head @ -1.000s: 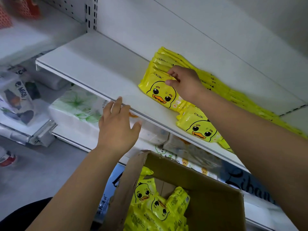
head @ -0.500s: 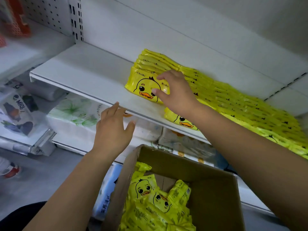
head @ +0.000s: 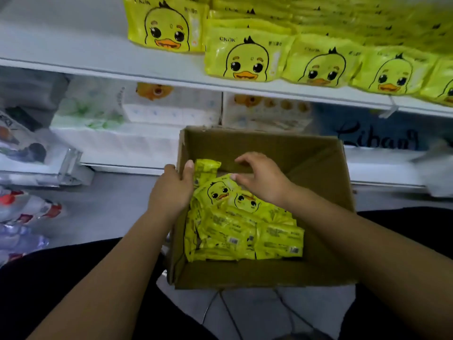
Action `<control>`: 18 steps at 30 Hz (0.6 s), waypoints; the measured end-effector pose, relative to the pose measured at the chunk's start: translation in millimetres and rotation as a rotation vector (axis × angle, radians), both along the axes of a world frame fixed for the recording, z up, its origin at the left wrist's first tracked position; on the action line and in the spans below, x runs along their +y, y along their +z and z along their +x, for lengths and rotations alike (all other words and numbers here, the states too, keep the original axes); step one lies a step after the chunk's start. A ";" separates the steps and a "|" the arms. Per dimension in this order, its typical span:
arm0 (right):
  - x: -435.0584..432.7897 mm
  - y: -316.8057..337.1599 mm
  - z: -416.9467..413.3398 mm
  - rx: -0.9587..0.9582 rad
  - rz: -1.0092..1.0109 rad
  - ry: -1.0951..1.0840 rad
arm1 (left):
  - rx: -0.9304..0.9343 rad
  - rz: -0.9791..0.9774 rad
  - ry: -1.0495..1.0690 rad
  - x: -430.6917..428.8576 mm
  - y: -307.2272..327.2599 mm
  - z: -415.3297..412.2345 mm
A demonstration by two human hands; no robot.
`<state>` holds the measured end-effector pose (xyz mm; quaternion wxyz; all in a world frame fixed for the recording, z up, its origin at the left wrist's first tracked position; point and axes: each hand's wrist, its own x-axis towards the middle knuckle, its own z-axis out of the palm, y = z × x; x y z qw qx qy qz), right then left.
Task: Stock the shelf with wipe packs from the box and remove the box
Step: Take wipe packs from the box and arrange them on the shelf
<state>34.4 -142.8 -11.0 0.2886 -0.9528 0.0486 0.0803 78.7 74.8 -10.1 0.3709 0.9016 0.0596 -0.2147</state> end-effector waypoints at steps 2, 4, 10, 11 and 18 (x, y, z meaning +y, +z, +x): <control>-4.2 -35.1 -17.5 0.153 0.055 -0.065 | -0.019 -0.007 0.065 -3.1 -8.8 -9.6; -6.5 -67.2 -31.0 0.291 0.090 -0.103 | -0.042 -0.005 0.108 -5.2 -12.3 -10.3; 5.6 -134.0 -54.2 0.467 0.127 -0.225 | -0.052 -0.011 0.178 -11.0 -15.1 -3.2; 8.2 -140.4 -56.4 0.480 0.100 -0.221 | -0.057 -0.005 0.178 -10.9 -16.2 -2.3; 14.7 -170.4 -61.1 0.576 0.006 -0.110 | -0.093 -0.019 0.181 -10.6 -25.9 0.2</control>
